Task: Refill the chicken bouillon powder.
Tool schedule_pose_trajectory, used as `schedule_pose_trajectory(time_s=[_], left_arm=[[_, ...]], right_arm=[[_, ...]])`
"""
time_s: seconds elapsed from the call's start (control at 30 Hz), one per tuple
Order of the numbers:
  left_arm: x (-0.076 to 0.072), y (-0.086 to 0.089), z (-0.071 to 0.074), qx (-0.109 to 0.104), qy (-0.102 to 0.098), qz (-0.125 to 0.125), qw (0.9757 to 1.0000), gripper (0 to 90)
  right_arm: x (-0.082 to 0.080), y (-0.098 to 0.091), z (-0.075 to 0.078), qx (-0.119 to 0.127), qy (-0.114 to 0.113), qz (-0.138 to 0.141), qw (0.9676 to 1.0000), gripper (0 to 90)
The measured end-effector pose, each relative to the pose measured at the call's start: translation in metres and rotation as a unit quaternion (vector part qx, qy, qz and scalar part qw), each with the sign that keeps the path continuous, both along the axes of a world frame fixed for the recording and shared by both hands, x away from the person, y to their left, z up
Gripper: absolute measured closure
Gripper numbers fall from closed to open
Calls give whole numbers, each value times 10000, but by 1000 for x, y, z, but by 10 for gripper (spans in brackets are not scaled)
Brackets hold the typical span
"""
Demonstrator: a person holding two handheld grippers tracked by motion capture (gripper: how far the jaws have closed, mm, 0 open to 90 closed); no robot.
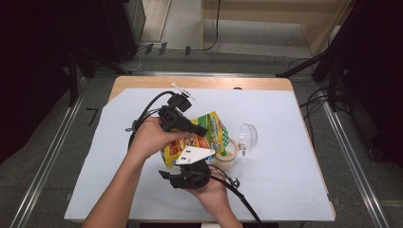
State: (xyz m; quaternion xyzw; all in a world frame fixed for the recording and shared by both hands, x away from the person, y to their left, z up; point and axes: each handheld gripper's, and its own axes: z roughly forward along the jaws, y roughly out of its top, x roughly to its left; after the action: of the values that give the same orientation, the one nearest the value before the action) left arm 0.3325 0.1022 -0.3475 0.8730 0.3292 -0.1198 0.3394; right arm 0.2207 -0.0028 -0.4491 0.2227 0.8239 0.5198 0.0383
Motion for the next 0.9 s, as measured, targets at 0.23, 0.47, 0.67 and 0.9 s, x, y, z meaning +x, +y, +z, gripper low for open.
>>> schedule_pose_trajectory(time_s=[0.23, 0.47, 0.67, 0.9], left_arm=[[-1, 7, 0, -5, -27, -122, 9999, 879], [-1, 13, -2, -11, -37, -190, 9998, 882], [-1, 20, -3, -8, -35, -189, 9998, 881], [-1, 21, -2, -35, 8, -214, 9998, 878]], right_arm=[[2, 3, -5, 23, 102, 97, 9999, 515], [1, 7, -10, -63, -18, 162, 9998, 472], [2, 6, -14, 66, 189, 162, 9997, 462], [5, 4, -17, 173, 341, 83, 9992, 440]])
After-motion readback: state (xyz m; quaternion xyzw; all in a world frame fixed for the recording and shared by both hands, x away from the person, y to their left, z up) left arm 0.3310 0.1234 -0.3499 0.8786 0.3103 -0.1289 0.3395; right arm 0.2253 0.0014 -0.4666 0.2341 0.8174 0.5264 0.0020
